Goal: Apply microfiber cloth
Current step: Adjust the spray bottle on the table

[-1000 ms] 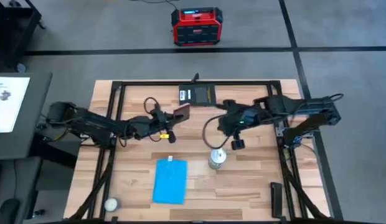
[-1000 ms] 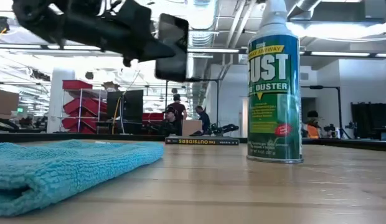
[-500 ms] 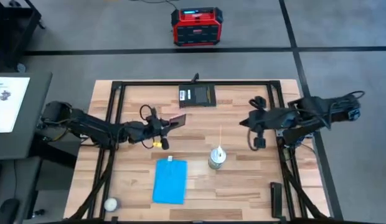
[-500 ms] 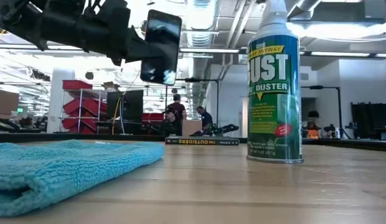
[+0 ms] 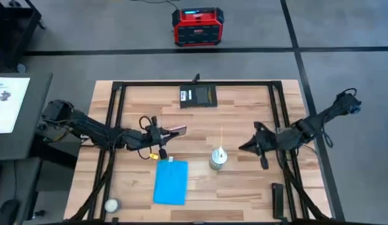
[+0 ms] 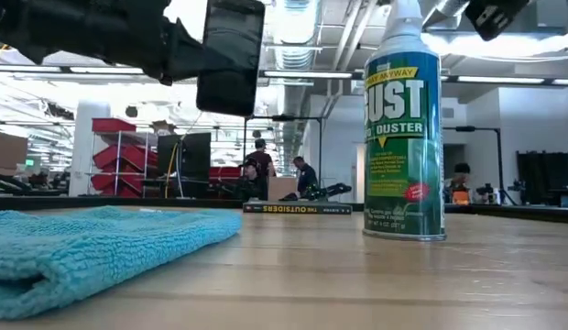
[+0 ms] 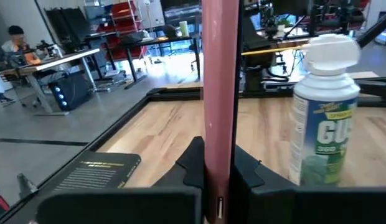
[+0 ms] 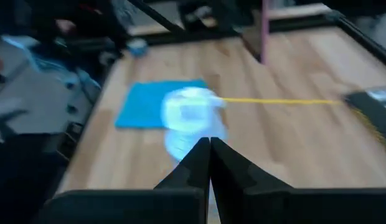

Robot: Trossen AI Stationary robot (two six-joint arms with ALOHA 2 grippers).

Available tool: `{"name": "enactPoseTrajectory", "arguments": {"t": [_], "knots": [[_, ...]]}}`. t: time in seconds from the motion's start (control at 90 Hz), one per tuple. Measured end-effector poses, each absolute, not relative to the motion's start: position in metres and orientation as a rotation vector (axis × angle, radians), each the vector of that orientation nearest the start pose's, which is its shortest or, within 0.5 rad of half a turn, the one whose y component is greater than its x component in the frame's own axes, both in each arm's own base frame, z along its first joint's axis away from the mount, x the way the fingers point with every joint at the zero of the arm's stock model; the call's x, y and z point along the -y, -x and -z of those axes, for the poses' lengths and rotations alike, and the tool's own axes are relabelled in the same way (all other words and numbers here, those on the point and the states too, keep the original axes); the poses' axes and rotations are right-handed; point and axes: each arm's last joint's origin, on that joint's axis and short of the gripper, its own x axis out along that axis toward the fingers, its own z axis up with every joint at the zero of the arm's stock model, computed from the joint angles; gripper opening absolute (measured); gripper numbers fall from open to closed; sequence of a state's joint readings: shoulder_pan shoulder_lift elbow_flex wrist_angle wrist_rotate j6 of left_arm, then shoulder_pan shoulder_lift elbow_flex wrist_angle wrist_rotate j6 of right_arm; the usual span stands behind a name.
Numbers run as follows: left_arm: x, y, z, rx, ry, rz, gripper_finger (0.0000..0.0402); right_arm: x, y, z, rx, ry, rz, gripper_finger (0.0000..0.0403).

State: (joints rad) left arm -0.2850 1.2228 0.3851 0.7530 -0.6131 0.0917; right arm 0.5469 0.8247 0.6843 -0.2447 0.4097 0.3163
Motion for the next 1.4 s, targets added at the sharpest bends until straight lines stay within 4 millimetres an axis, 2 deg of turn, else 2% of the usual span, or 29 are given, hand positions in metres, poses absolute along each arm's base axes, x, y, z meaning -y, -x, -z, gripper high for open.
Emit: {"name": "enactPoseTrajectory", "arguments": {"t": [0.111, 0.244, 0.433, 0.656, 0.911, 1.133, 1.4], "knots": [[0.054, -0.223, -0.202, -0.09, -0.129, -0.324, 0.0003, -0.098, -0.167, -0.288, -0.312, -0.131, -0.139, 0.0], [0.059, -0.222, -0.202, -0.088, -0.121, -0.318, 0.0003, -0.115, -0.178, -0.279, -0.331, -0.148, -0.209, 0.0], [0.063, -0.221, -0.201, -0.089, -0.12, -0.329, 0.0003, -0.136, -0.196, -0.257, -0.396, -0.177, -0.254, 0.0], [0.063, -0.221, -0.201, -0.09, -0.107, -0.33, 0.0003, -0.148, -0.225, -0.228, -0.422, -0.174, -0.217, 0.0], [0.063, -0.221, -0.2, -0.097, -0.088, -0.321, 0.0003, -0.148, -0.254, -0.197, -0.435, -0.194, -0.152, 0.0], [0.068, -0.219, -0.198, -0.107, -0.076, -0.292, 0.0003, -0.146, -0.258, -0.188, -0.443, -0.171, -0.087, 0.0], [0.073, -0.218, -0.198, -0.104, -0.066, -0.281, 0.0003, -0.131, -0.26, -0.18, -0.522, -0.118, 0.007, 0.0]]}}
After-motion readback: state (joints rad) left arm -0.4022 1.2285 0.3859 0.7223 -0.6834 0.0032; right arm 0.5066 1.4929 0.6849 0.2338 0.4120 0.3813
